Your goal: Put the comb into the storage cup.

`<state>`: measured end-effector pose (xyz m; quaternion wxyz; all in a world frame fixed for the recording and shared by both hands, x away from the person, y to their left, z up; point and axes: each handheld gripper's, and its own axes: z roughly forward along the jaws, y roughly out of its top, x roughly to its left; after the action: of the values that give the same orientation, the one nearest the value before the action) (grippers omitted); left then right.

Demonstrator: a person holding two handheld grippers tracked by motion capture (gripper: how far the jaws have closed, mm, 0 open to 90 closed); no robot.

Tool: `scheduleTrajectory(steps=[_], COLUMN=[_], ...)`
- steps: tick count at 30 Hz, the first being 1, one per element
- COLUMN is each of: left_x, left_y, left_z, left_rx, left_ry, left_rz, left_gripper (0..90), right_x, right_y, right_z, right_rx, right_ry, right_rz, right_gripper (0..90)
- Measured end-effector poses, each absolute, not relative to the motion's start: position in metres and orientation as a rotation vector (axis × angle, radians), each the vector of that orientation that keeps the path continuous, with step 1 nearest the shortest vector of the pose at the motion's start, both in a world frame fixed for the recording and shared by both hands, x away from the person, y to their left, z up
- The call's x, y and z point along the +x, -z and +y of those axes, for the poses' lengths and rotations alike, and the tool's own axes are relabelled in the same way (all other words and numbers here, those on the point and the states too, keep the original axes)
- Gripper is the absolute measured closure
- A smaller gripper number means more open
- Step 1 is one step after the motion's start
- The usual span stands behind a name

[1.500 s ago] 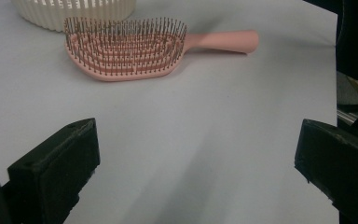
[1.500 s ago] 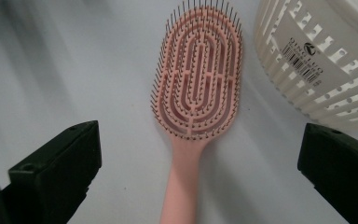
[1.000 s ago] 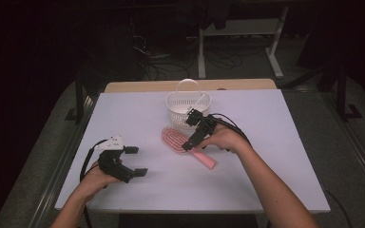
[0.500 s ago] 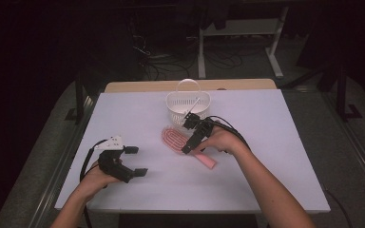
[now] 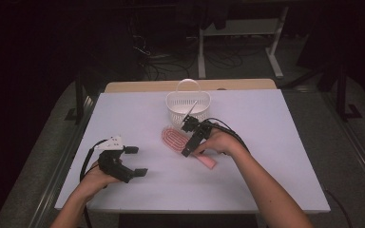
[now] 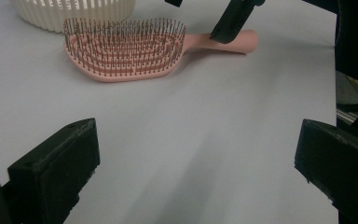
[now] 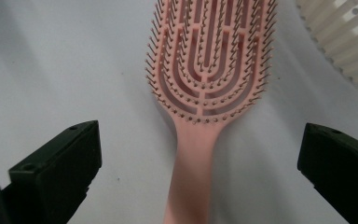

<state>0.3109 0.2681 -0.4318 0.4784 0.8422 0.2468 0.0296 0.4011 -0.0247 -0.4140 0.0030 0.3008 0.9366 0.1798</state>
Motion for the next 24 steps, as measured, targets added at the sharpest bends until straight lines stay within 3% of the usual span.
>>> scheduleTrajectory(steps=[10,24], left_x=[0.311,0.311], left_y=[0.432,0.431], left_z=[0.268,0.268], left_rx=[2.055,2.056], left_ry=[-0.074,-0.074], left_rz=[0.602,0.603], left_gripper=[0.0,0.0], right_x=[0.401,0.403], right_y=[0.42,0.427], right_z=[-0.021,-0.019], right_rx=[0.949,0.988], right_ry=[-0.507,-0.44], right_rz=[2.951,2.971], right_gripper=[1.1,19.2])
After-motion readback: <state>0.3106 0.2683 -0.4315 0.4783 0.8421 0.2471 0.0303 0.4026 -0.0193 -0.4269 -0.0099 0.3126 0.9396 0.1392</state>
